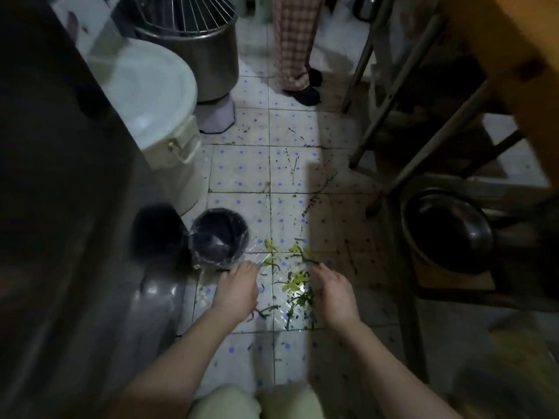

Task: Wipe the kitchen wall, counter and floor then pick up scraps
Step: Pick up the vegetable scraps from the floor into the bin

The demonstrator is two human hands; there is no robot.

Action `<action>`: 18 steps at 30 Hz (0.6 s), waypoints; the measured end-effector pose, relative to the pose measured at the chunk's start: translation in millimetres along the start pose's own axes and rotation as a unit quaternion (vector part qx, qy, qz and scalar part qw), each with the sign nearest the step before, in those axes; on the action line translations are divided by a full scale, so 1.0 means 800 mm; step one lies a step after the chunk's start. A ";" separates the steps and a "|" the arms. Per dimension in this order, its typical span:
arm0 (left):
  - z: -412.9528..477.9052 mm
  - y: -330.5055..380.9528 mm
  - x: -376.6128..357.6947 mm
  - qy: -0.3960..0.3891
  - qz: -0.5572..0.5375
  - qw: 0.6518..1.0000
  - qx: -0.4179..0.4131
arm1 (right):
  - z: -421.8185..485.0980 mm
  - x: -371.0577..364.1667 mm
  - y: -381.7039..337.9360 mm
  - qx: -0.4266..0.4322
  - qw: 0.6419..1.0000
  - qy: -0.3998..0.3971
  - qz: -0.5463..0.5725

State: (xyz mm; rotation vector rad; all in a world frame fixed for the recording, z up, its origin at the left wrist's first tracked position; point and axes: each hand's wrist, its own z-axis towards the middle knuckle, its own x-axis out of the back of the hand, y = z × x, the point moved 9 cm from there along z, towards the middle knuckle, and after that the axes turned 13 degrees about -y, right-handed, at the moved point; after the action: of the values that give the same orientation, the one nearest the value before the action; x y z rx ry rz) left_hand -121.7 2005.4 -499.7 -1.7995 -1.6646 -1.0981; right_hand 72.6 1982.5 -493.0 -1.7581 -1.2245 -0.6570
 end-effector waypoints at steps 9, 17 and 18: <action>0.190 -0.076 -0.180 -0.015 0.030 0.999 0.020 | 0.175 -0.176 0.089 0.002 1.000 0.005 0.007; 0.287 -0.125 -0.302 -0.009 0.016 1.000 0.010 | 0.257 -0.288 0.146 0.021 0.998 -0.031 -0.045; 0.295 -0.128 -0.314 -0.006 0.016 1.000 0.005 | 0.262 -0.298 0.153 0.018 0.998 -0.026 -0.047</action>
State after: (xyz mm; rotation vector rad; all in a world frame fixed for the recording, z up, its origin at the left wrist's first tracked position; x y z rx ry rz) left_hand -151.1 2053.2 -855.1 -1.8226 -1.6396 -1.0655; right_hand 84.3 2038.6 -828.3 -1.7058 -1.3540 -0.6428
